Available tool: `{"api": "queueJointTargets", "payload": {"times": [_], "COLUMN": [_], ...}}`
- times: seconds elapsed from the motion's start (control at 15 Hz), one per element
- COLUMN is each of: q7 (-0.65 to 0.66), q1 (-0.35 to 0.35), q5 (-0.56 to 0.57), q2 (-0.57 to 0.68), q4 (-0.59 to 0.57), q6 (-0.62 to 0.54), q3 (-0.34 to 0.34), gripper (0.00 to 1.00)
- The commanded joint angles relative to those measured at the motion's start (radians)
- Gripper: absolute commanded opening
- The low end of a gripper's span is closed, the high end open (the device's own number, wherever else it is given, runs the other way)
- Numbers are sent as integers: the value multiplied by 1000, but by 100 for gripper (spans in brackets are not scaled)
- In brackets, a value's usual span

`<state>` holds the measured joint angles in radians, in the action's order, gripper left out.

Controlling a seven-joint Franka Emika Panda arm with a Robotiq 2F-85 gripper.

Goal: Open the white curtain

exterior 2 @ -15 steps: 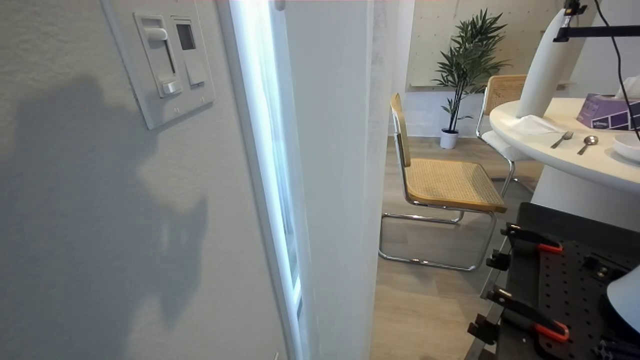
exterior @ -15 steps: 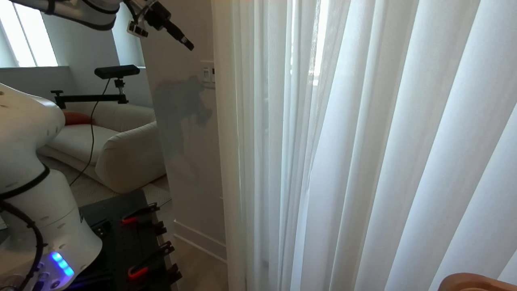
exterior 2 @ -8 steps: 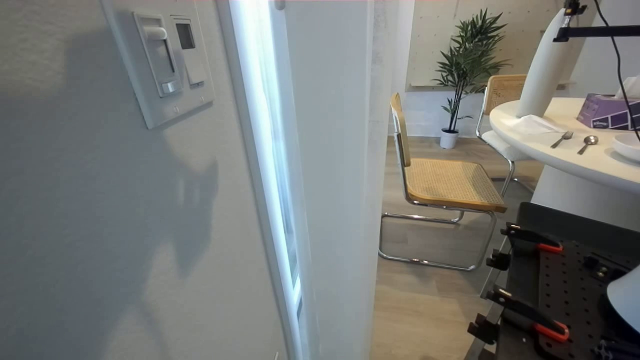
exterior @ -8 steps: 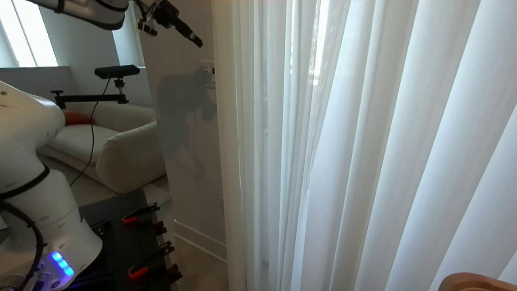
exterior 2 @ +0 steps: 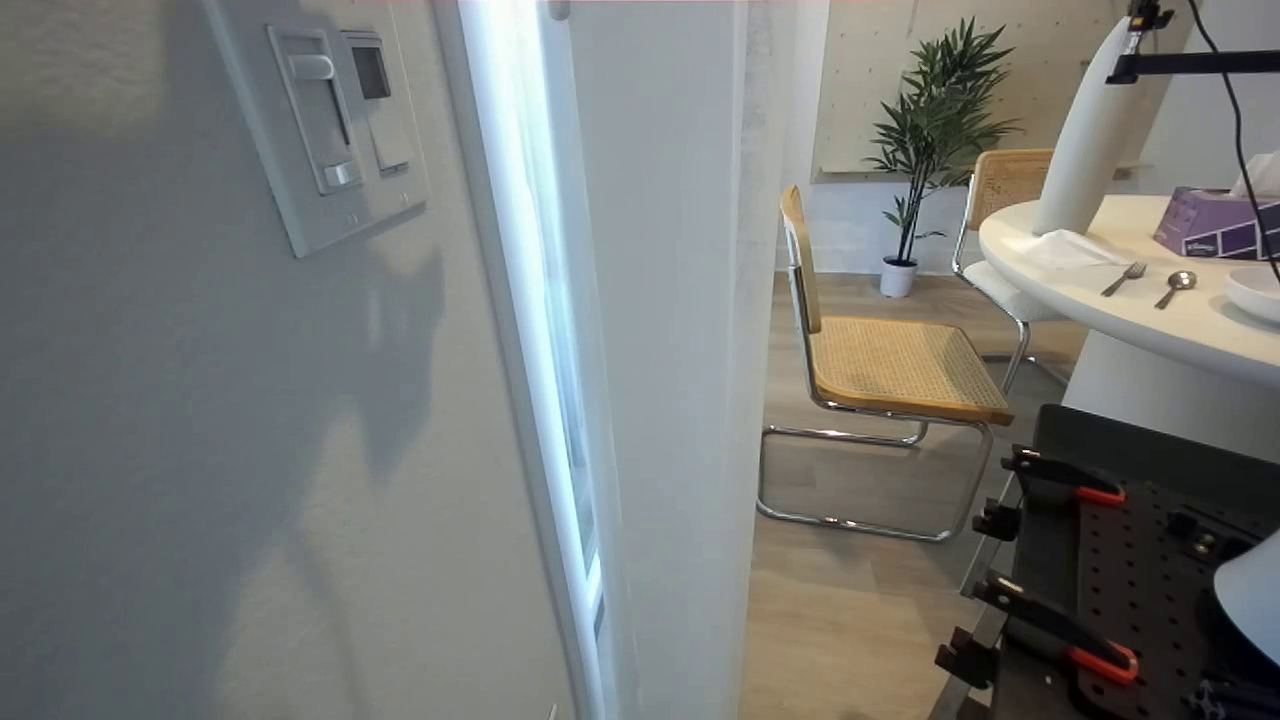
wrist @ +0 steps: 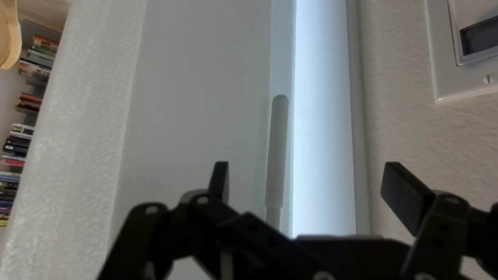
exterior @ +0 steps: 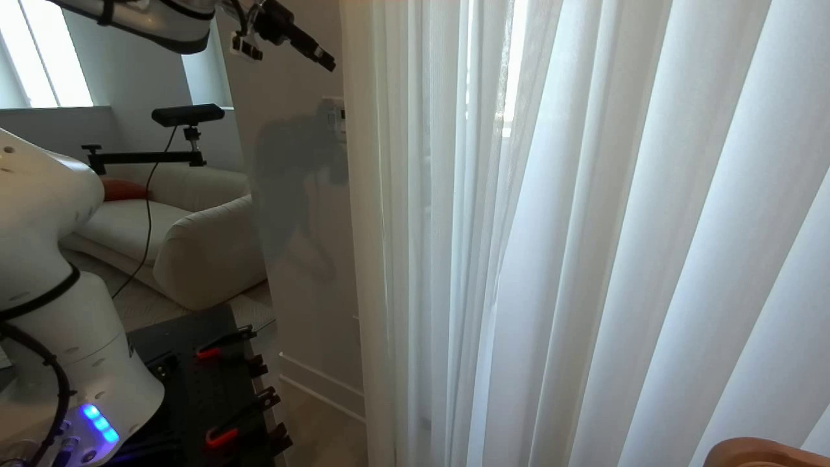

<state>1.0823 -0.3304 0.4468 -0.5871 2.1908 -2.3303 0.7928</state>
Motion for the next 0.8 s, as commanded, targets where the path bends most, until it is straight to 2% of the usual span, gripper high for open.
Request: {"api": "queueJointTargets", "payload": {"times": [0.0, 0.4, 0.73], "q7": [56, 125, 264], "q1": [16, 16, 17], "q5": [73, 187, 349], "q2": [35, 64, 95], "q4": [-3, 2, -8], "q6": [-36, -83, -59], "q3": [-32, -46, -36], "gripper": [100, 100, 100]}}
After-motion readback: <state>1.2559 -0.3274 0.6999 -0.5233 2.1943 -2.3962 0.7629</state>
